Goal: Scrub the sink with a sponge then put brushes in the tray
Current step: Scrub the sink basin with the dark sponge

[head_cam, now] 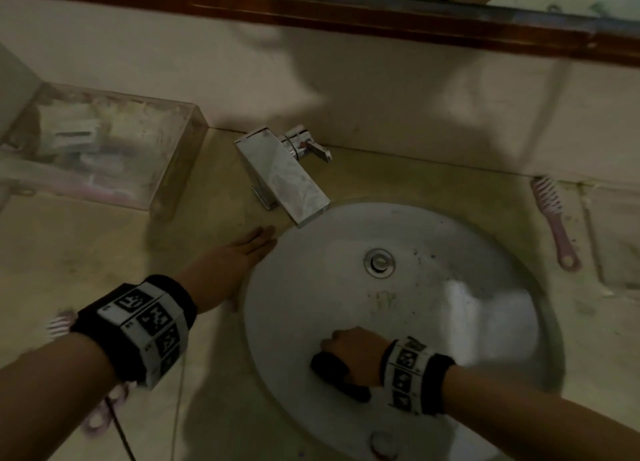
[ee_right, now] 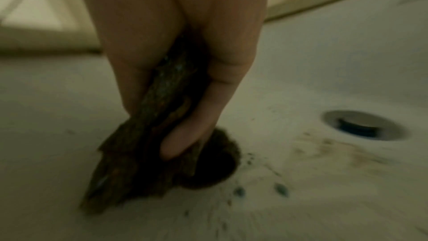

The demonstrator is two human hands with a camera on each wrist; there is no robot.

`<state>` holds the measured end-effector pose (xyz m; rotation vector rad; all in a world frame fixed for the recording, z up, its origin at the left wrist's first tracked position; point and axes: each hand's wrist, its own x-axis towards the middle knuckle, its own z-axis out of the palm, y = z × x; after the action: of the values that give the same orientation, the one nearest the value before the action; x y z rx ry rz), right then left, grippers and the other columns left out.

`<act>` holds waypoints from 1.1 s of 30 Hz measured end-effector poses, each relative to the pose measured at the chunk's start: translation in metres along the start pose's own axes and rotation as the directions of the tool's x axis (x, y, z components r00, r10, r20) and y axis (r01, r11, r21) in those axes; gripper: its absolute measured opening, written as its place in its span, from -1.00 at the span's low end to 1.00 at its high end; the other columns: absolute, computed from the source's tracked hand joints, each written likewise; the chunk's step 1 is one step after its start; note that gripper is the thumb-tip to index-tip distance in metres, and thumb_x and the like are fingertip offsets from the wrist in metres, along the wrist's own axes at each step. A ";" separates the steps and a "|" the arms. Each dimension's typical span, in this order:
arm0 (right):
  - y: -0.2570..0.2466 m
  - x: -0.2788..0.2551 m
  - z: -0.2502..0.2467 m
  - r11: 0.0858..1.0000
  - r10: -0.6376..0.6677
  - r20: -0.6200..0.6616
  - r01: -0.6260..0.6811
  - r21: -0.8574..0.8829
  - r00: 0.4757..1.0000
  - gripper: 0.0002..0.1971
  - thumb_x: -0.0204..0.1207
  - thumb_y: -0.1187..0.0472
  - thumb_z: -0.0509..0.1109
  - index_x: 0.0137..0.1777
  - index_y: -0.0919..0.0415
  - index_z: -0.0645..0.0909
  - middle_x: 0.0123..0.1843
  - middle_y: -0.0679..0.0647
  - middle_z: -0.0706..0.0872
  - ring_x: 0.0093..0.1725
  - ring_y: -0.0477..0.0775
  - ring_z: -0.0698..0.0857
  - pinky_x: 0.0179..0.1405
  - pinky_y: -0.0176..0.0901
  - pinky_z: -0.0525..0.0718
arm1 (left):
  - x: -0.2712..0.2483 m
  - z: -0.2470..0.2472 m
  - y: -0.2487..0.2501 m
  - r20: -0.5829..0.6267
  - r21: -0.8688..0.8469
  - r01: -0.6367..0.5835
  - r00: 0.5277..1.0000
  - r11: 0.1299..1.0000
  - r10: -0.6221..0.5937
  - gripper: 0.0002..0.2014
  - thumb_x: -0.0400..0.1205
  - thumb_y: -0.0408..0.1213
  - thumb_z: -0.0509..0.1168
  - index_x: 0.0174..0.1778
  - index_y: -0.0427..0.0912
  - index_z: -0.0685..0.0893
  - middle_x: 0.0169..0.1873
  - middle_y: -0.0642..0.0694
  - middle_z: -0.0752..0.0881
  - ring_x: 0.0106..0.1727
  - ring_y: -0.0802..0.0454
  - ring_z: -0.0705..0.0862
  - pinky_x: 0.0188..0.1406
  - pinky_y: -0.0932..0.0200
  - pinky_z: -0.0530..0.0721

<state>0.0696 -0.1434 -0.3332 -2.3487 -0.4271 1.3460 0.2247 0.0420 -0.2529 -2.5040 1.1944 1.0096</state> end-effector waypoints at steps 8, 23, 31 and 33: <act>0.041 0.049 -0.066 0.952 0.294 -0.420 -0.302 0.048 0.859 -0.54 0.67 0.16 0.16 0.52 0.32 0.26 0.34 0.37 0.50 0.20 0.33 0.64 0.10 0.09 0.63 | -0.003 -0.007 0.005 -0.051 -0.063 -0.016 0.999 0.998 0.013 -0.29 0.73 -0.21 0.14 0.68 -0.09 -0.17 0.51 0.15 -0.43 0.59 0.24 -0.35 0.63 0.37 -0.05; 0.029 0.003 -0.007 0.998 0.017 0.181 -0.006 -0.062 0.983 -0.56 0.50 0.09 0.41 0.25 0.39 0.49 0.20 0.40 0.63 0.17 0.32 0.65 0.17 0.11 0.62 | 0.002 -0.001 0.001 -0.047 -0.084 0.002 0.999 0.996 -0.006 -0.07 0.55 -0.14 0.42 0.68 -0.03 -0.08 0.49 0.19 -0.40 0.67 0.21 -0.22 0.61 0.32 0.13; 0.064 0.023 -0.031 0.968 0.252 -0.263 -0.242 0.070 0.931 -0.55 0.69 0.08 0.12 0.46 0.34 0.33 0.36 0.34 0.53 0.31 0.29 0.58 0.33 0.05 0.55 | 0.003 0.002 0.000 -0.066 -0.133 0.007 0.998 0.991 -0.016 -0.09 0.52 -0.20 0.45 0.66 -0.03 -0.01 0.48 0.19 -0.37 0.68 0.17 -0.21 0.72 0.20 0.05; 0.079 0.031 -0.047 0.942 0.335 -0.330 -0.301 0.151 0.882 -0.53 0.71 0.09 0.08 0.51 0.35 0.29 0.45 0.32 0.49 0.39 0.26 0.53 0.43 0.03 0.47 | 0.003 0.002 0.001 -0.068 -0.127 0.013 0.997 0.992 -0.022 -0.09 0.51 -0.21 0.46 0.67 -0.03 0.01 0.54 0.19 -0.33 0.71 0.11 -0.16 0.71 0.21 0.04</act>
<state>0.1308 -0.2073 -0.3729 -2.5840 0.1366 1.0061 0.2246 0.0406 -0.2567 -2.6619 1.1592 1.0333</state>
